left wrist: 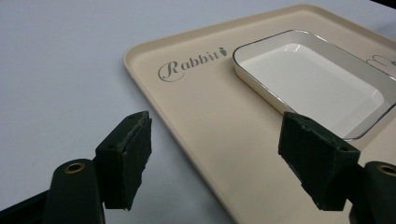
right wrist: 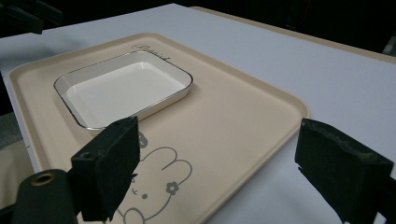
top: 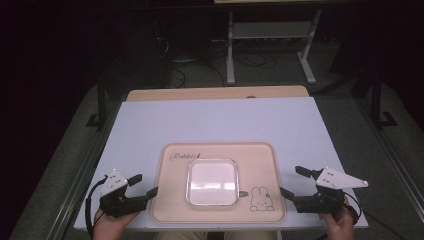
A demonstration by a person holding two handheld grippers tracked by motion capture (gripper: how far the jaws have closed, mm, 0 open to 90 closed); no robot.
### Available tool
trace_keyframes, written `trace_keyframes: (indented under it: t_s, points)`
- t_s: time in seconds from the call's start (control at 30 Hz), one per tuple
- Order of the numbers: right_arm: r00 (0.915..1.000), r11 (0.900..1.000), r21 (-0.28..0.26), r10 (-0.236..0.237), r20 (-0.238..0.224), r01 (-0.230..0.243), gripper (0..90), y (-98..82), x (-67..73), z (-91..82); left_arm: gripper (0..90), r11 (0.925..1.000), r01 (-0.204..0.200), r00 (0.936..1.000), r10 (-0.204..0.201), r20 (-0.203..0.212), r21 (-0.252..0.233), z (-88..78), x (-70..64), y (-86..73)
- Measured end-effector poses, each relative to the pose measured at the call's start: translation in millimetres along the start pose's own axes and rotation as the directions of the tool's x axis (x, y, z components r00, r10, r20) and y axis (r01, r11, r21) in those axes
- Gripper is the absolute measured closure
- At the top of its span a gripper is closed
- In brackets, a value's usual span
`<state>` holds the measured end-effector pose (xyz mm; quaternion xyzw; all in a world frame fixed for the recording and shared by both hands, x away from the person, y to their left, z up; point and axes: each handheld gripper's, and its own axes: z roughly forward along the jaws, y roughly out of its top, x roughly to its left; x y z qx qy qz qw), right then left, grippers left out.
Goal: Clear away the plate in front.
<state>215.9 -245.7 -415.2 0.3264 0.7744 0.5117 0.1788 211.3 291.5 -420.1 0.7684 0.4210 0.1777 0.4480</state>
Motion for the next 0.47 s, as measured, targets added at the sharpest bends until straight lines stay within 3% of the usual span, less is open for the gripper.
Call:
trace_keyframes:
  t_s: [0.07,0.47]
  points:
    - [1.0,1.0,0.0,-0.002,-0.004,0.002,13.1,0.1,1.0,-0.1,25.4,0.9999,-0.011,0.9999,0.011,-0.006,0.004,-0.1,0.7,-0.9]
    - [0.9993,0.999,0.016,-0.03,-0.024,0.03,13.1,1.4,5.7,3.2,25.8,0.9994,0.034,0.9994,-0.034,0.002,-0.01,-1.7,7.9,-4.5]
